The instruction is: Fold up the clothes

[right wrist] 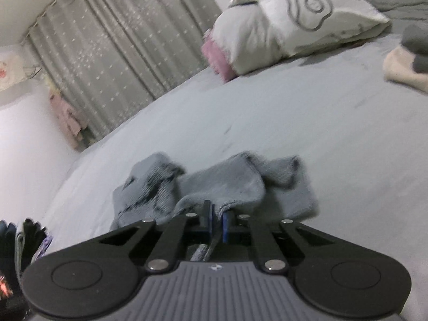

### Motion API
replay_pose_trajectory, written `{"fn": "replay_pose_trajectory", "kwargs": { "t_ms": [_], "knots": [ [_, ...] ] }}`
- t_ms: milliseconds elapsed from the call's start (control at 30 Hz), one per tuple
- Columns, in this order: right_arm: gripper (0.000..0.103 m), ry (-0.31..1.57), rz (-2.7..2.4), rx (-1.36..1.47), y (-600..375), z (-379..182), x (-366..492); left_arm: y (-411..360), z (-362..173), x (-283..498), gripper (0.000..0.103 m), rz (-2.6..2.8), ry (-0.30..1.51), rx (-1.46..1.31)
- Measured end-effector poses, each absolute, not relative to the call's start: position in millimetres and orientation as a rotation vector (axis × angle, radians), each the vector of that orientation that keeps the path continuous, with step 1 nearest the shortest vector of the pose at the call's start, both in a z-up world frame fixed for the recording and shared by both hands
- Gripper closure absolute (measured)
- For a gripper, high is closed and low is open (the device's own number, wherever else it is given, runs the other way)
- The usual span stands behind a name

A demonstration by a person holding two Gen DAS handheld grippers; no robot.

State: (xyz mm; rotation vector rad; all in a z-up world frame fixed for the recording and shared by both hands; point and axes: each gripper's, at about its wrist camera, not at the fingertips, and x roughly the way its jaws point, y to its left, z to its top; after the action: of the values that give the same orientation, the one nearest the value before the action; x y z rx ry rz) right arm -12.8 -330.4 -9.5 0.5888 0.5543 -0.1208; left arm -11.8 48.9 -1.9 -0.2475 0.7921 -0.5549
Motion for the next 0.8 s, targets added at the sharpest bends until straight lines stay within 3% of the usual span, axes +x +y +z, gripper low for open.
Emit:
{"fn": "replay_pose_trajectory", "kwargs": {
  "t_ms": [133, 233, 300, 367, 800],
  "knots": [
    [0.096, 0.561, -0.183, 0.583, -357.0, -4.9, -16.8, 48.6, -17.3, -28.0, 0.084, -0.616, 0.851, -0.166],
    [0.093, 0.583, -0.191, 0.549, -360.3, -5.4, -19.4, 58.6, -26.0, -25.9, 0.061, -0.582, 0.864, -0.151],
    [0.079, 0.596, -0.198, 0.477, -354.7, -6.7, -23.5, 69.0, -28.0, -18.9, 0.047, -0.537, 0.864, -0.163],
    [0.053, 0.599, -0.193, 0.408, -344.2, -8.0, -26.4, 77.3, -28.5, -11.3, 0.021, -0.502, 0.859, -0.185],
    [0.05, 0.518, 0.037, 0.058, -254.8, -2.9, -47.3, 79.0, -40.7, 65.9, 0.019, -0.321, 0.809, -0.27]
  ]
}}
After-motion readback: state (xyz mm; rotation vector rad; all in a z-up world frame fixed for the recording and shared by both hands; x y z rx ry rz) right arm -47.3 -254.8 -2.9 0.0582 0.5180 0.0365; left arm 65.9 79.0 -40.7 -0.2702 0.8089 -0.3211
